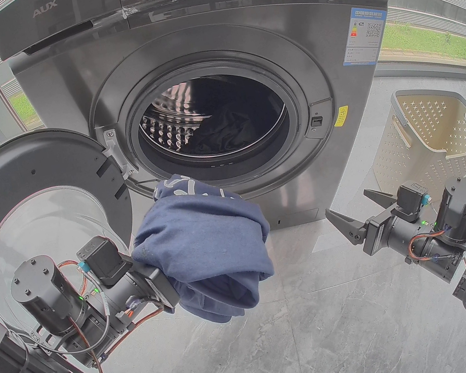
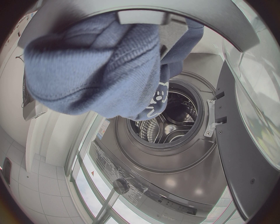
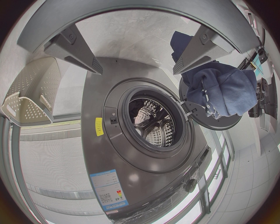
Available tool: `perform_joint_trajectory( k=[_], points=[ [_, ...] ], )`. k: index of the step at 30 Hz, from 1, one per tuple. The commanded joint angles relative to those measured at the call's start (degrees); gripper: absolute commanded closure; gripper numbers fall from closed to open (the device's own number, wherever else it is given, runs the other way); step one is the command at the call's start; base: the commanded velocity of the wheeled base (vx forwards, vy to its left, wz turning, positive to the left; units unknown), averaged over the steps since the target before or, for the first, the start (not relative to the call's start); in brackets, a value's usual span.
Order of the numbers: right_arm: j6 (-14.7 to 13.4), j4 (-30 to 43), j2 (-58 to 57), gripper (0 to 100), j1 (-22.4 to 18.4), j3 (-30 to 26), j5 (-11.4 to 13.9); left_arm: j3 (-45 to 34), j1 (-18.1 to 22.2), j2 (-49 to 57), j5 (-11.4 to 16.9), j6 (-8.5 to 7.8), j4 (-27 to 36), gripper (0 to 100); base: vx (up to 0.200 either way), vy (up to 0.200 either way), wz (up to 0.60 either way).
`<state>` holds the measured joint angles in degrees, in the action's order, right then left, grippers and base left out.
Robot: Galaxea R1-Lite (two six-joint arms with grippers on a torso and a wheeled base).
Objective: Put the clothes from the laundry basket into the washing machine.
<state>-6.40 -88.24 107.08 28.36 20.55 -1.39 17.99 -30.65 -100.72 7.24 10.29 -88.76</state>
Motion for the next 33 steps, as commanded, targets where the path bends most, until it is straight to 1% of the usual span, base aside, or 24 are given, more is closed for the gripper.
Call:
perform_joint_trajectory(
  k=[1, 3, 4, 17, 27, 30, 33],
  points=[
    [0.0, 0.0, 0.8, 0, 0.0, 0.2, 0.0, 0.1, -0.3, -0.7, 0.0, -0.71, 0.0, 100, 0.200, 0.000, 0.00],
    [0.0, 0.0, 0.6, 0, 0.0, 0.2, -0.1, 0.0, -0.4, -0.9, 0.0, -1.41, 0.0, 100, 0.200, 0.000, 0.00],
    [0.0, 0.0, 0.5, 0, 0.0, 0.2, -0.1, 0.1, -0.4, -1.0, 0.0, -1.50, 0.0, 100, 0.200, 0.000, 0.00],
    [0.0, 0.0, 0.6, 0, 0.8, -0.2, -0.1, 0.5, -0.6, -2.8, -0.1, -1.94, -0.1, 100, 0.200, 0.000, 0.00],
    [0.0, 0.1, 0.6, 0, 1.9, -0.8, -0.1, 0.6, -0.6, -3.3, -0.2, -1.94, -0.1, 100, 0.200, 0.000, 0.00],
    [0.0, 0.2, -0.2, 0, 3.2, -3.4, -0.1, 0.6, -0.7, -3.8, -0.2, -1.94, -0.1, 100, 0.200, 0.000, 0.00],
    [0.2, 0.2, -0.7, 0, 4.6, -5.4, 0.1, 0.6, -1.7, -3.9, -0.3, -1.94, -0.1, 100, 0.000, 0.000, 0.00]
  ],
)
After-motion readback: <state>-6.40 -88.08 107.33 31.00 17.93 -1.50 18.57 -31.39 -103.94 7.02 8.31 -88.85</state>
